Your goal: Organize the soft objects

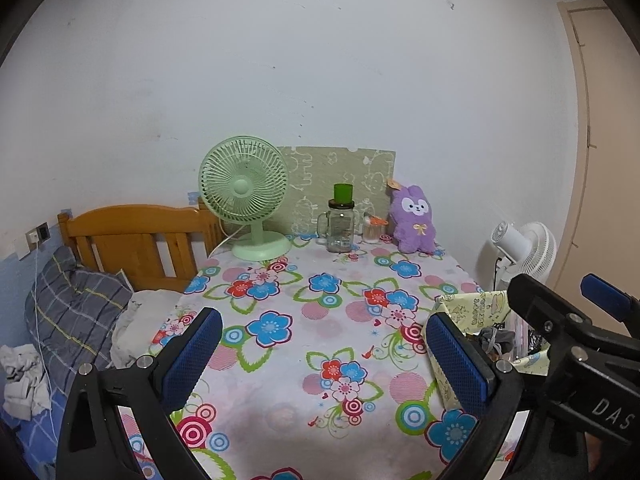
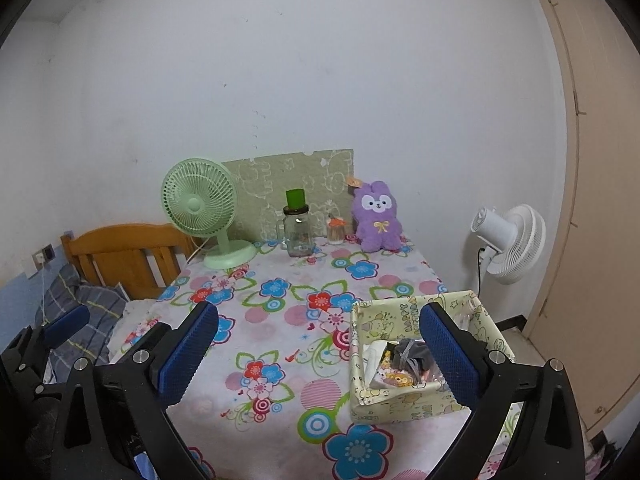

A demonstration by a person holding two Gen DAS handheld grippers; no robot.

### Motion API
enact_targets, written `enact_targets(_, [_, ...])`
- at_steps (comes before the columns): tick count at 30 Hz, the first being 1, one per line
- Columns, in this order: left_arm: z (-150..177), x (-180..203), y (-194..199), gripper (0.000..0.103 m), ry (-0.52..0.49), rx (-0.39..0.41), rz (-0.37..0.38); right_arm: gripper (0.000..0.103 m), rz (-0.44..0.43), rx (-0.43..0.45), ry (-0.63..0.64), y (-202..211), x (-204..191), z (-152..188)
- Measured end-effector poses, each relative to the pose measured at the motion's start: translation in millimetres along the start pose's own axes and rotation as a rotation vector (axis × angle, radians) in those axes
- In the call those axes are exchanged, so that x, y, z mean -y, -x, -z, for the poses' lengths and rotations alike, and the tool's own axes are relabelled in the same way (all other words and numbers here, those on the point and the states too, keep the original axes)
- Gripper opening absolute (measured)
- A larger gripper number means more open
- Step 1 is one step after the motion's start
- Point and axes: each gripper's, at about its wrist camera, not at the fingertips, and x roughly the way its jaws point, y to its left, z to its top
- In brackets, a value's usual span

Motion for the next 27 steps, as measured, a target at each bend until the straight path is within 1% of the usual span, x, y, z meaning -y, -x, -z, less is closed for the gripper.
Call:
enact_targets(14, [-1.1, -0.7, -2.1, 0.103, 0.026, 0.003, -0.004, 0.102, 0.004, 0.006, 0.002, -1.0, 6.6, -2.8])
enact_targets(27, [-0.3, -1.1, -5.8, 0.103, 0.025, -0.005, -0.008, 0.102, 0.023, -0.006, -0.012, -5.2, 9.5, -1.9])
